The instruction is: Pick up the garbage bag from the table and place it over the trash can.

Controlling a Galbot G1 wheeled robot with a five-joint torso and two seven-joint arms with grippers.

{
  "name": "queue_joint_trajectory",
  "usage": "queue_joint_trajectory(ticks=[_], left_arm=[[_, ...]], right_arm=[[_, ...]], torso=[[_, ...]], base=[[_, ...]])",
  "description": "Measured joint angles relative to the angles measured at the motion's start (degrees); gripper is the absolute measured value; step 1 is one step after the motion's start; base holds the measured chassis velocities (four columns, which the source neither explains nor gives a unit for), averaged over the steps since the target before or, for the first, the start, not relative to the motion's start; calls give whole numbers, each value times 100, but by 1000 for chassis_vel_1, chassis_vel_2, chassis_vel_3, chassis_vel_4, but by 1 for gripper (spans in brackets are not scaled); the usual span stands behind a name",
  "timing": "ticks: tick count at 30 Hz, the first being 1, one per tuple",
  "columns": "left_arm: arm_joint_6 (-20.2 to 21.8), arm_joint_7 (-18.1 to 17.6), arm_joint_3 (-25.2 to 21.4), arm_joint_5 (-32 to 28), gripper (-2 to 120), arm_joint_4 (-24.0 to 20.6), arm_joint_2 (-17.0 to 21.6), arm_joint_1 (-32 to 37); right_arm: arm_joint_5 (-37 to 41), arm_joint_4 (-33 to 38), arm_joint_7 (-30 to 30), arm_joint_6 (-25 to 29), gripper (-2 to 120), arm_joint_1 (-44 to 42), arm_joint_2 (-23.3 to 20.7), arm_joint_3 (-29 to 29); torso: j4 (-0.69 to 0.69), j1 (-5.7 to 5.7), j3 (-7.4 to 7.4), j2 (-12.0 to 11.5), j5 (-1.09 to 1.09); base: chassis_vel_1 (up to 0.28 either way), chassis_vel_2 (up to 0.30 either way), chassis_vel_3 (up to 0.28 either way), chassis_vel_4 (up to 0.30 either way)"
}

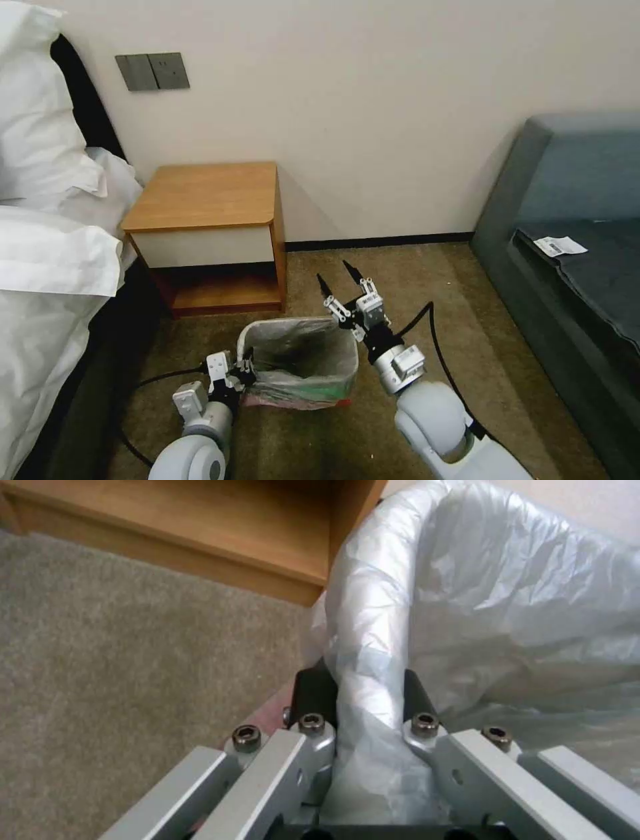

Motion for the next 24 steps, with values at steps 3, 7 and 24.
queue_joint_trajectory(ticks=[3,7,24], left_arm=[[-37,23,-18,-42,7,48,-10,-1],[-66,38,-32,-61,7,72,-17,-1],[-181,64,-25,-114,35,144,-104,-48]], right_arm=[[-99,-92,-70,88,90,-65,87,-18],[-172,-136,-126,157,98,-138,135,-36],[-444,-253,-400,462,100,-382,228,-46]], torso=[[0,0,0,0,0],[0,0,0,0,0],[0,0,0,0,1]], base=[[0,0,0,0],[0,0,0,0],[0,0,0,0]])
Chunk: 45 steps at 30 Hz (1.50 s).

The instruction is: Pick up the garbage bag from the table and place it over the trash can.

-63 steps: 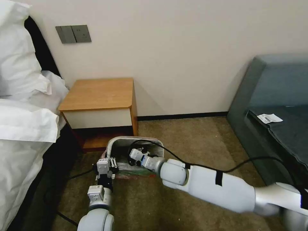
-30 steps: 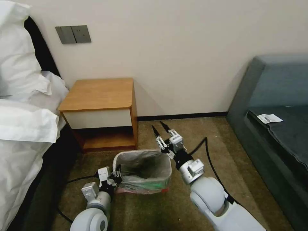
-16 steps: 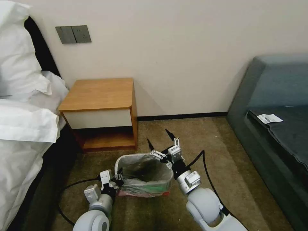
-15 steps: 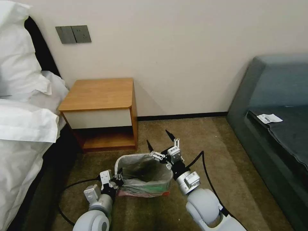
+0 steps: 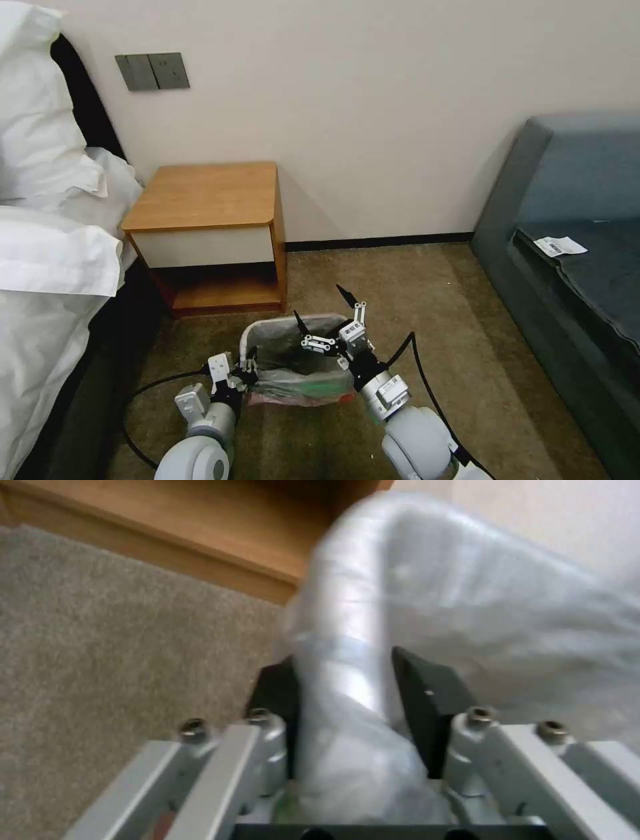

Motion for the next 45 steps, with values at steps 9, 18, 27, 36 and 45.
queue_joint_trajectory(ticks=[9,18,27,36,45], left_arm=[[-1,1,4,-7,69,0,-17,-7],[-78,42,-7,58,95,-11,0,16],[-469,154,-97,757,100,-73,138,151],[-2755,740,-173,1406,100,358,89,30],[-3818,1283,-248,1269,100,764,141,-231]], right_arm=[[-11,-9,-29,16,100,-13,27,1],[-15,-8,-28,19,100,-19,51,14],[13,-14,-7,2,100,23,112,1],[116,-82,839,-460,100,-23,548,127],[-362,-773,1091,7,100,-191,1236,948]], torso=[[0,0,0,-1,0],[0,0,0,-1,-1],[0,0,0,-1,-1],[0,0,0,-1,-1],[-1,0,0,-1,-2]], base=[[0,0,0,0],[0,0,0,0],[0,0,0,0],[0,0,0,0],[0,0,0,0]])
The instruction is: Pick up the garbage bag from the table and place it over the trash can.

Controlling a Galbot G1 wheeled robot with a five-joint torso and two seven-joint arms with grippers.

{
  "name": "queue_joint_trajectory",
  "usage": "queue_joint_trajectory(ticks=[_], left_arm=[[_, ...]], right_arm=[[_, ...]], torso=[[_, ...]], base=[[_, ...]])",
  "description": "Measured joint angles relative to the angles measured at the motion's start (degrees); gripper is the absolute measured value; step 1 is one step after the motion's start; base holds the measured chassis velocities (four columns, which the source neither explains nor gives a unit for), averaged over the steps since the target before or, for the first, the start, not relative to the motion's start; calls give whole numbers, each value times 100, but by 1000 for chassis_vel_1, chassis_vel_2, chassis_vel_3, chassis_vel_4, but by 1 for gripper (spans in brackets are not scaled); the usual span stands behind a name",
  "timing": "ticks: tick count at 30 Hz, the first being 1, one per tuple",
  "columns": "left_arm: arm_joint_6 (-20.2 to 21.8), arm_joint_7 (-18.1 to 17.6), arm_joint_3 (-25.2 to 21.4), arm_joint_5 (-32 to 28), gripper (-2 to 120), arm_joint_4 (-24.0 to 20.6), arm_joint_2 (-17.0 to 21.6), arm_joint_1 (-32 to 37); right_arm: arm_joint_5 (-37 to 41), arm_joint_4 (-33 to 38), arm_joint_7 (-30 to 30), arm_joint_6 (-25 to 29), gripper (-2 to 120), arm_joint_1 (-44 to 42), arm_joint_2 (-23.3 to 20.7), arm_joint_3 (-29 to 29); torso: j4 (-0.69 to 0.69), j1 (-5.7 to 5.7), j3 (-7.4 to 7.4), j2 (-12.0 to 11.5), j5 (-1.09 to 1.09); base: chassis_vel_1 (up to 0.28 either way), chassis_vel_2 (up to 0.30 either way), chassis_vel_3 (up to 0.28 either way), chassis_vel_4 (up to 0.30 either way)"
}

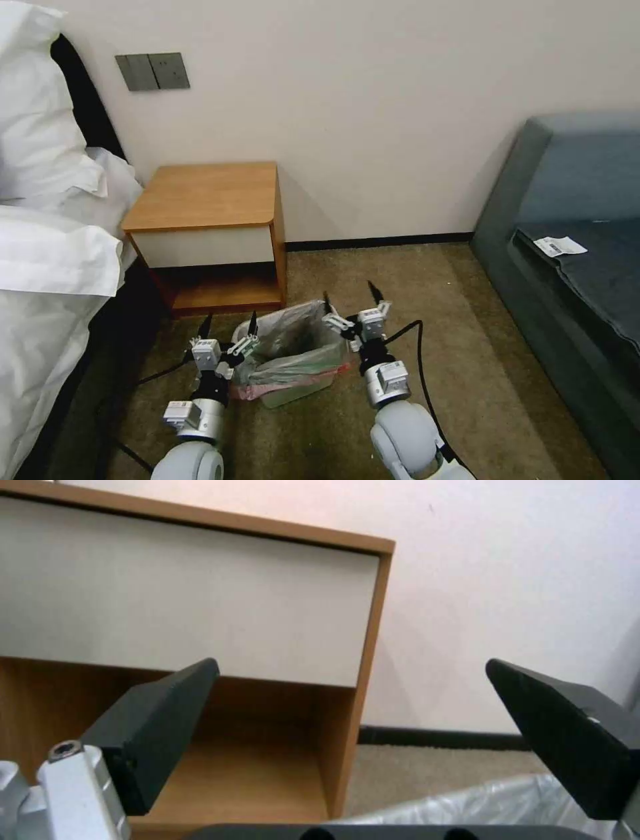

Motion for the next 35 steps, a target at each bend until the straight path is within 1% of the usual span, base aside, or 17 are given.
queue_joint_trajectory(ticks=[1,2,4,6,7,8,9,12,13,35], left_arm=[[-235,23,-27,-25,100,107,7,-62],[-235,23,-27,-25,100,107,7,-62],[-283,26,-36,-50,100,159,9,-79],[-285,25,-38,-62,100,173,10,-88],[-285,25,-49,-68,100,179,17,-90],[-294,26,-46,-72,100,178,16,-94],[-289,26,-35,-73,100,183,15,-94],[-290,24,-45,-78,100,183,16,-96],[-289,23,-39,-79,100,183,16,-97],[-257,7,-37,-84,100,183,19,-95]], right_arm=[[-140,-218,-121,262,100,-13,162,208],[-140,-218,-121,262,100,-13,162,208],[-324,-366,-220,478,100,-11,289,396],[-355,-402,-253,521,100,-10,317,435],[-355,-402,-253,521,100,-10,317,435],[-355,-402,-253,521,100,-10,317,435],[-355,-402,-253,521,100,-10,317,435],[-355,-402,-253,521,100,-10,317,435],[-355,-402,-253,521,100,-10,317,435],[-355,-402,-253,521,100,-10,317,435]], torso=[[1,0,0,0,-14],[1,0,0,0,-14],[1,0,-1,0,-19],[2,0,0,0,-18],[-3,0,0,0,16],[1,-1,0,0,16],[0,0,0,0,4],[1,0,0,0,7],[1,0,0,0,3],[1,0,0,0,2]], base=[[0,0,0,0],[0,0,0,0],[0,0,0,0],[0,0,0,0],[0,0,0,0],[0,0,0,0],[0,0,0,0],[0,0,0,0],[0,0,0,0],[0,0,0,0]])
